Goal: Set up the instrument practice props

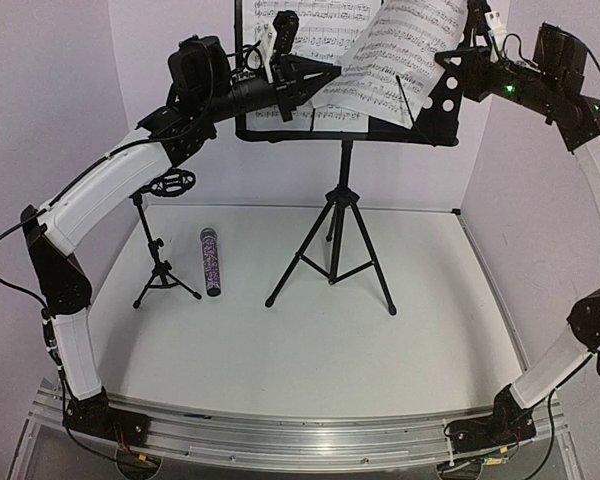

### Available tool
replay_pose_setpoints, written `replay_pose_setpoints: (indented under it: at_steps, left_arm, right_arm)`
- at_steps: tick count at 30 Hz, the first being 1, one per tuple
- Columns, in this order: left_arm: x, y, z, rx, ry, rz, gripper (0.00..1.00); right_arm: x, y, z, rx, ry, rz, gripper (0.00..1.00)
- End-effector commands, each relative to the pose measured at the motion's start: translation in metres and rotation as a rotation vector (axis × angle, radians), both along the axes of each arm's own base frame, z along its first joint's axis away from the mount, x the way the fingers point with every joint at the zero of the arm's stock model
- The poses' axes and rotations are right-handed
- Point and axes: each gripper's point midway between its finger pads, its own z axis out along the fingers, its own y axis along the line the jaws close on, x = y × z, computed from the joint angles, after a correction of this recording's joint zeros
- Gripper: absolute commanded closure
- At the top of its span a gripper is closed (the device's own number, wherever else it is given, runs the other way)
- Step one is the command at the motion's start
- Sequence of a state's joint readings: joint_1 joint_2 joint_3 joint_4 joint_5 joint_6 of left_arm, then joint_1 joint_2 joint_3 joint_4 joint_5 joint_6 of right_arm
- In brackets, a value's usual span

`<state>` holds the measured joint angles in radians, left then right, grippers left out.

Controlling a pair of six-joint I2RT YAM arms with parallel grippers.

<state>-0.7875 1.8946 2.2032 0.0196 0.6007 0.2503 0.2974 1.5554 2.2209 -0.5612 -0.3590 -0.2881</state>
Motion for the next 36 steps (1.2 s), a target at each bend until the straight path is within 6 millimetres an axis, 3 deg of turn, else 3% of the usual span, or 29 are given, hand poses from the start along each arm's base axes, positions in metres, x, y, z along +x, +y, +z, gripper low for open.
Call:
replay_pose_setpoints:
  at_steps: [1, 21, 30, 36]
  left_arm:
    - [0.007, 0.000, 0.014, -0.079, 0.088, 0.026, 1.00]
    - [-0.003, -0.037, -0.010, -0.079, 0.384, -0.086, 1.00]
    - [0.005, -0.042, -0.017, -0.081, 0.461, -0.080, 1.00]
    - [0.003, -0.042, -0.018, -0.063, 0.458, -0.086, 1.00]
  right_arm:
    - [-0.016, -0.014, 0.024, 0.003, -0.072, -0.056, 1.00]
    - [-0.024, -0.034, 0.020, -0.061, -0.075, -0.162, 1.00]
    - [-0.029, -0.047, 0.016, -0.094, -0.062, -0.226, 1.00]
    - [-0.030, -0.044, 0.011, -0.095, -0.040, -0.207, 1.00]
